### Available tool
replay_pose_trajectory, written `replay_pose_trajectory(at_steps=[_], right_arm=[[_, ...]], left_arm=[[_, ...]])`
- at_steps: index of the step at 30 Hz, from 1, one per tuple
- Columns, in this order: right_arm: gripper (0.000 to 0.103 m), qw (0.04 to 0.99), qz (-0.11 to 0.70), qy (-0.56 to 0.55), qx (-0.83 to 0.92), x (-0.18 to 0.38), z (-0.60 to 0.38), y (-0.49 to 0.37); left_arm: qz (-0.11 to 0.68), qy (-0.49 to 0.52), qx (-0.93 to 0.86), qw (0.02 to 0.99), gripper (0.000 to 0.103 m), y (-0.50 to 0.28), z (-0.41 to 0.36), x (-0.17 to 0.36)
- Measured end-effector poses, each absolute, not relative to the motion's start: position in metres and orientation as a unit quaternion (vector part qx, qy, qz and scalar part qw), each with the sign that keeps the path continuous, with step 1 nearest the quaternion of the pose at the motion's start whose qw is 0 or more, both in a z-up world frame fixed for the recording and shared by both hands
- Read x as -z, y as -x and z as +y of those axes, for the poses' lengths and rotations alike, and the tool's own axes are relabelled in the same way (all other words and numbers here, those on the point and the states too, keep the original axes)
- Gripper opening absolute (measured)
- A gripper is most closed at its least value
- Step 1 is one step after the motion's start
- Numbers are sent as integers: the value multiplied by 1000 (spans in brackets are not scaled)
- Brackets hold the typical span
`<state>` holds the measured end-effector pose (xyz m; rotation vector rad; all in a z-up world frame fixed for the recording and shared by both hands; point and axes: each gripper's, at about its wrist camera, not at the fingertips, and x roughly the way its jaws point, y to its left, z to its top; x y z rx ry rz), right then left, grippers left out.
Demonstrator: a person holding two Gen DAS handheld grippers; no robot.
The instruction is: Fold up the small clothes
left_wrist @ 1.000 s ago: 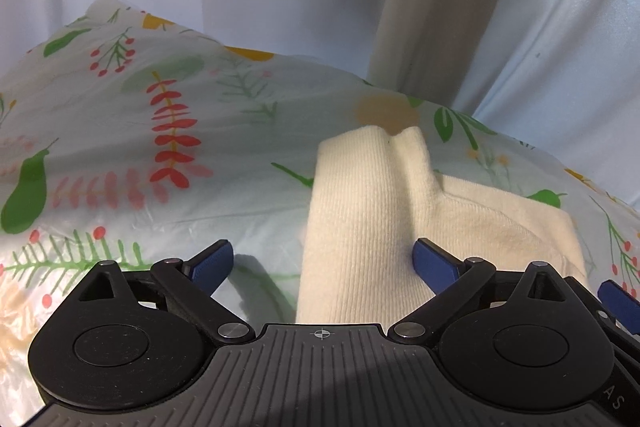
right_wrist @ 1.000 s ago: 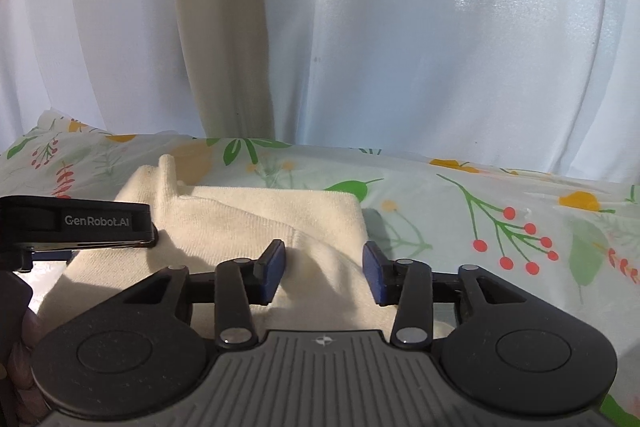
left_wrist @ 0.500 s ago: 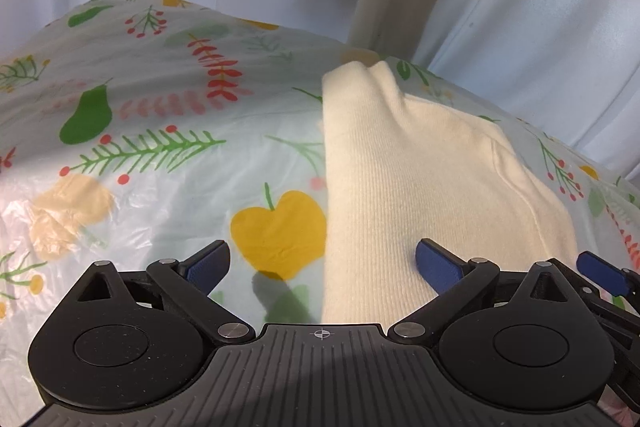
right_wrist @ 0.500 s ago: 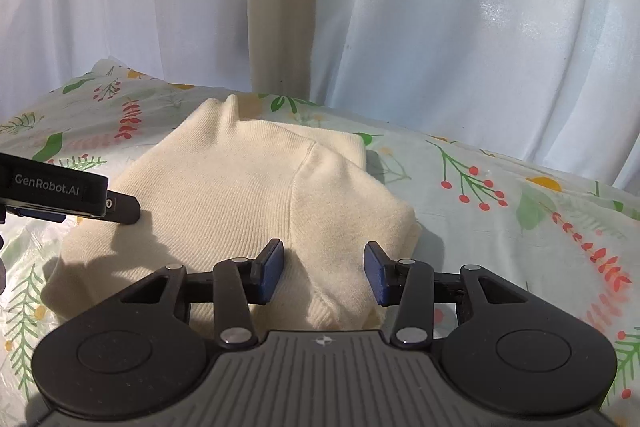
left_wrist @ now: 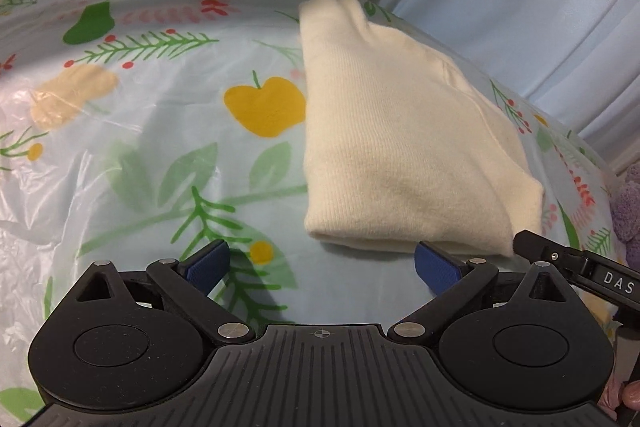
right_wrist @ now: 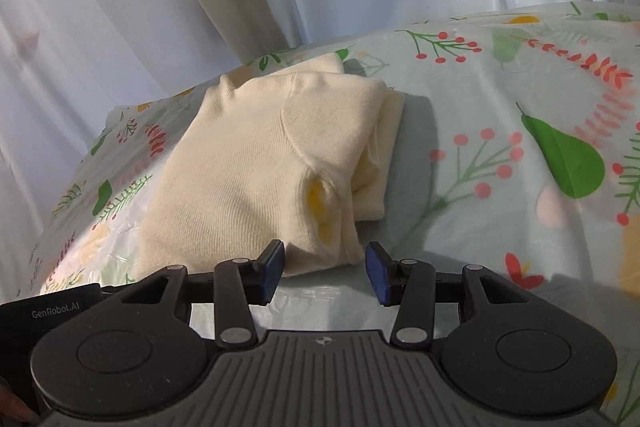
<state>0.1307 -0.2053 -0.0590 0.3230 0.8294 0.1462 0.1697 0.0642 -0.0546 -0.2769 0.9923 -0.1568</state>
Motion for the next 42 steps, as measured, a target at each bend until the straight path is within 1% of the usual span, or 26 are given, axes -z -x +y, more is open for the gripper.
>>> replay_pose_trajectory(at_steps=[2,6,11,13,15,17,18,19,22,25,27,38,40,42], right_arm=[[45,897,398,-175,-73,58,-209,-126],[44,840,410,-329,-137,76,-228,-128],[43,804,389,-434,-124,92,-236,-137],[38,792,385,-458,-120,99,-237,-140],[25,782,380,-479,-118,105,-236,-142],[16,781,372,-487,-119,106,-235,-141],[13,780,369,-490,-124,105,-235,-141],[12,779,365,-494,-128,104,-234,-140],[12,774,358,-504,-138,103,-240,-140],[12,766,360,-513,-140,104,-242,-141],[12,762,353,-523,-145,104,-243,-141],[13,747,336,-550,-163,107,-248,-138],[16,757,342,-531,-166,106,-247,-138],[24,776,353,-499,-157,105,-245,-140]], left_arm=[[468,113,70,874,101,-167,60,54],[457,88,51,884,101,-169,54,56],[446,90,30,890,101,-176,55,58],[441,101,23,891,101,-178,58,58],[438,119,15,891,101,-177,62,58],[441,138,11,887,101,-177,68,56],[442,154,17,883,101,-177,72,53],[442,170,23,880,101,-176,76,51],[448,263,77,851,101,-171,93,47],[455,381,139,793,101,-168,102,58],[459,427,152,764,101,-169,99,69],[397,529,127,740,100,-181,96,91],[386,529,122,746,100,-180,100,88],[381,517,121,757,98,-177,100,83]])
